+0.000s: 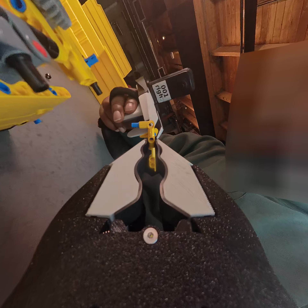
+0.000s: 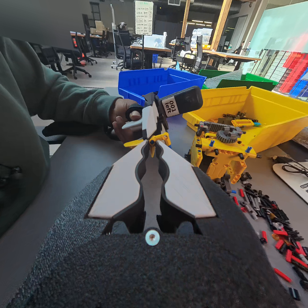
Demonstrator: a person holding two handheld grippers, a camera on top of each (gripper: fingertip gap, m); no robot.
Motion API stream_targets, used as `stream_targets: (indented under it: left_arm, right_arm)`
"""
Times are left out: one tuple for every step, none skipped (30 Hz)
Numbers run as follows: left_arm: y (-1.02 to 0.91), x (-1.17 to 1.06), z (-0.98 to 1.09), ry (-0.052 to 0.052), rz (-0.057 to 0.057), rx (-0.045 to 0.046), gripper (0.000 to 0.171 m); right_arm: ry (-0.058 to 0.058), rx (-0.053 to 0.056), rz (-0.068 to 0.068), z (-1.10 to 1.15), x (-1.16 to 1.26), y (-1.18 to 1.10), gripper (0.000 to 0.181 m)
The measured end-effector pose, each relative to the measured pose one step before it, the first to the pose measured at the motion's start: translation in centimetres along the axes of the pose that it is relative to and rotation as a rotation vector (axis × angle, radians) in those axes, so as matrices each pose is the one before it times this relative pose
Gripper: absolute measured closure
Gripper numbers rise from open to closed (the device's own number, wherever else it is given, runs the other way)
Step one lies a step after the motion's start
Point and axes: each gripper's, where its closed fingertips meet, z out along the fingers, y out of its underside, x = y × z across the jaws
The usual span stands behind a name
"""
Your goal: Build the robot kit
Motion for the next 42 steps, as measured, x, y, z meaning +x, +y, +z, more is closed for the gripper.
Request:
stream_targets:
  left_arm:
    - [0.187,0.037,0.019,0.0078,-0.0073,-0.01025,0.166]
    - [0.155,0.26,0.076,0.0224,-0.01,-0.00688,0.166]
    - [0.139,0.363,0.131,0.0301,-0.0119,-0.00475,0.166]
    - [0.178,0.342,0.16,0.0291,-0.0127,-0.00692,0.166]
    - [0.203,0.295,0.155,0.0256,-0.0119,-0.00938,0.166]
    - [0.214,0.215,0.151,0.0226,-0.012,-0.01002,0.166]
    - [0.213,0.164,0.117,0.021,-0.0149,-0.00975,0.166]
    - [0.166,0.103,0.087,0.0179,-0.0148,-0.0074,0.165]
    - [0.131,0.028,0.043,0.012,-0.0122,-0.00558,0.166]
    - [0.113,-0.061,0.01,0.0033,-0.0084,-0.00573,0.165]
    - [0.103,-0.12,-0.035,-0.0061,-0.0023,-0.00725,0.165]
    - [0.06,-0.187,-0.083,-0.0151,0.0031,-0.00661,0.165]
    - [0.141,-0.425,-0.122,-0.0349,0.0055,-0.01346,0.166]
    - [0.392,-1.06,-0.183,-0.0798,0.0147,-0.02967,0.166]
    - [0.579,-1.284,-0.202,-0.0964,0.0251,-0.04162,0.166]
    - [0.746,-1.228,-0.15,-0.0936,0.02,-0.05168,0.165]
    - [0.876,-1.415,-0.091,-0.107,0.0276,-0.06046,0.165]
    - [0.93,-1.495,-0.003,-0.1155,0.0401,-0.06405,0.165]
    - [0.858,-1.053,0.103,-0.0881,0.0379,-0.05926,0.165]
    - [0.48,0.086,0.172,-0.0177,0.0279,-0.03424,0.165]
    - [0.252,0.07,0.153,-0.017,0.0217,-0.02027,0.165]
    - [0.251,-0.215,0.098,-0.0327,0.0275,-0.0193,0.165]
    - [0.156,-0.123,0.021,-0.0248,0.0256,-0.01252,0.165]
    - [0.204,-0.491,-0.047,-0.0422,0.0244,-0.01583,0.165]
    - [0.084,-0.484,-0.115,-0.0401,0.0236,-0.00793,0.164]
    - [0.06,-0.379,-0.152,-0.0314,0.0184,-0.00535,0.164]
    - [0.039,-0.415,-0.142,-0.0306,0.014,-0.00308,0.163]
    - [-0.003,-0.193,-0.137,-0.0146,0.0115,0.00078,0.163]
    - [-0.001,-0.025,-0.1,-0.0036,0.0085,-0.00062,0.161]
    - [-0.054,-0.074,-0.102,-0.0085,0.0105,0.00168,0.158]
    - [-0.049,-0.149,-0.152,-0.0143,0.0129,0.00099,0.156]
    - [0.005,-0.046,-0.17,-0.0065,0.0103,-0.00234,0.153]
    - [-0.005,-0.016,-0.21,-0.002,0.0055,-0.00052,0.15]
    - [-0.235,-0.067,-0.305,-0.0041,0.0023,0.01555,0.148]
    - [-0.515,0.167,-0.409,0.0122,0.0002,0.03261,0.148]
    - [-0.82,0.374,-0.479,0.0254,-0.0015,0.04989,0.149]
    - [-1.104,0.599,-0.471,0.0401,-0.0024,0.06625,0.151]
    - [-1.113,0.845,-0.356,0.0574,-0.0079,0.06776,0.152]
    - [-0.976,1.019,-0.217,0.0718,-0.0142,0.06125,0.151]
    - [-0.812,0.985,-0.065,0.0747,-0.0227,0.05496,0.152]
    - [-0.592,0.756,0.03,0.0681,-0.0332,0.04511,0.151]
    - [-0.445,0.576,0.045,0.0631,-0.0427,0.03638,0.15]
  right_arm:
    - [0.0012,-0.0029,-0.0414,-0.002,-0.213,0.04,0.175]
    - [0.0009,0.0098,-0.0418,-0.043,-0.26,-0.208,0.175]
    - [0.0006,0.0148,-0.0398,-0.09,-0.267,-0.36,0.175]
    - [-0.002,0.0104,-0.0373,-0.09,-0.275,-0.358,0.175]
    - [-0.004,0.0043,-0.0359,-0.087,-0.271,-0.321,0.175]
    - [-0.0041,-0.0008,-0.036,-0.058,-0.256,-0.251,0.175]
    - [-0.0037,-0.005,-0.0364,-0.054,-0.24,-0.202,0.175]
    - [-0.0009,-0.0076,-0.0354,-0.027,-0.207,-0.149,0.175]
    - [0.0012,-0.0091,-0.0301,-0.018,-0.146,-0.079,0.175]
    - [0.0005,-0.0105,-0.022,-0.003,-0.134,0.015,0.175]
    - [-0.0014,-0.0103,-0.0127,0.021,-0.109,0.099,0.175]
    - [-0.0017,-0.0091,-0.0018,0.036,-0.057,0.167,0.175]
    - [-0.0036,-0.006,0.0055,0.016,-0.042,0.186,0.175]
    - [-0.0053,-0.0008,0.0113,-0.03,0.012,0.128,0.175]
    - [-0.0067,0.0002,0.0168,-0.091,0.054,0.125,0.175]
    - [-0.0072,-0.0034,0.0191,-0.123,0.102,0.169,0.176]
    - [-0.008,-0.0112,0.0201,-0.136,0.141,0.308,0.175]
    - [-0.0074,-0.0173,0.0191,-0.112,0.155,0.447,0.175]
    - [0.0001,-0.0192,0.0146,-0.059,0.223,0.523,0.175]
    - [0.0032,-0.018,0.0093,0.004,0.213,0.52,0.175]
    - [-0.0019,-0.0179,0.009,0.06,0.092,0.493,0.175]
    - [-0.0051,-0.0149,0.0109,0.137,0.007,0.421,0.175]
    - [-0.0022,-0.0111,0.011,0.181,0.006,0.344,0.175]
    - [-0.0059,-0.0089,0.0068,0.187,-0.083,0.28,0.175]
    - [-0.0061,-0.0096,0.0036,0.173,-0.107,0.255,0.175]
    - [-0.0028,-0.01,0.0018,0.153,-0.06,0.25,0.175]
    - [-0.0016,-0.0094,0.0011,0.107,-0.025,0.227,0.175]
    - [-0.0007,-0.0068,0.0017,0.078,0.009,0.169,0.175]
    - [-0.0008,-0.0019,0.0023,0.037,-0.011,0.079,0.175]
    - [-0.001,0.0001,0.0033,0.006,0.004,0.042,0.175]
    - [-0.0013,0.0004,0.0029,0.004,-0.002,0.016,0.175]
    - [-0.0018,0.0017,0.0024,0.001,-0.007,-0.009,0.175]
    - [-0.0017,0.0024,0.0016,-0.007,-0.025,-0.022,0.175]
    - [-0.0008,0.0036,-0.0002,-0.002,-0.027,-0.057,0.175]
    - [-0.001,0.005,-0.0028,-0.009,-0.066,-0.096,0.175]
    - [0.0003,0.0068,-0.0054,0.009,-0.059,-0.154,0.175]
    - [0.0007,0.0088,-0.0086,0.007,-0.097,-0.23,0.175]
    - [-0.0004,0.0111,-0.013,0.008,-0.139,-0.298,0.175]
    - [-0.0007,0.0146,-0.0179,-0.003,-0.202,-0.403,0.175]
    - [0.0016,0.0163,-0.02,0.003,-0.191,-0.455,0.175]
    - [0.0042,0.0169,-0.0213,0.004,-0.159,-0.49,0.175]
    - [0.0032,0.0164,-0.0242,0.001,-0.198,-0.511,0.175]
